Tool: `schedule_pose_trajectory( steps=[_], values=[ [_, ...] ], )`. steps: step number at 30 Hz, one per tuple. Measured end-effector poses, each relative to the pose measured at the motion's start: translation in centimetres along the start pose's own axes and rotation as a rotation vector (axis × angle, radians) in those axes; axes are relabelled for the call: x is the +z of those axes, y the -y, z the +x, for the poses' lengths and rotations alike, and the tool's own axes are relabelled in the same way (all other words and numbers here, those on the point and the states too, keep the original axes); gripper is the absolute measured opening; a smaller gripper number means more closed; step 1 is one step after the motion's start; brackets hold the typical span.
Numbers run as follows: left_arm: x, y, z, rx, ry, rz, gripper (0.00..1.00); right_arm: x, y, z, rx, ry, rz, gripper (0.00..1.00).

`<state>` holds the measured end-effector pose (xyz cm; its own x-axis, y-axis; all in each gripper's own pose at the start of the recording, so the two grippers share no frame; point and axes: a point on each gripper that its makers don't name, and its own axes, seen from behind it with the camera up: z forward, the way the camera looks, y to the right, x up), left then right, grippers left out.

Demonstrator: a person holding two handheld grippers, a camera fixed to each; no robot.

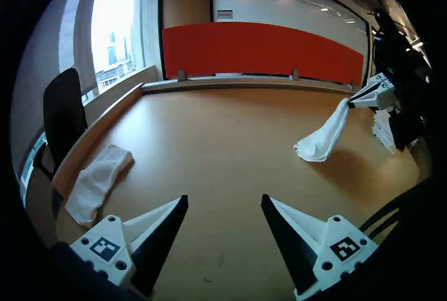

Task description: Fold towel

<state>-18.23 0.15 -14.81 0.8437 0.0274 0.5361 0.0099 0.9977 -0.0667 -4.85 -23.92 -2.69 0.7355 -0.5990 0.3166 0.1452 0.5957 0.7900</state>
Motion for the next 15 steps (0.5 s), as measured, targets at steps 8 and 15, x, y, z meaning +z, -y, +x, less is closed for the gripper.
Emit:
schedule_pose_trajectory(
  steps=[8,15],
  values=[
    [0.1,0.0,0.6,0.008,-0.011,-0.009,0.98,-2.1,-2.1,3.3,-0.019,-0.056,-0.035,0.01],
    [0.3,-0.3,0.9,0.014,-0.014,-0.017,0.98,-3.6,-4.0,3.6,-0.026,-0.065,-0.067,0.02]
  ],
)
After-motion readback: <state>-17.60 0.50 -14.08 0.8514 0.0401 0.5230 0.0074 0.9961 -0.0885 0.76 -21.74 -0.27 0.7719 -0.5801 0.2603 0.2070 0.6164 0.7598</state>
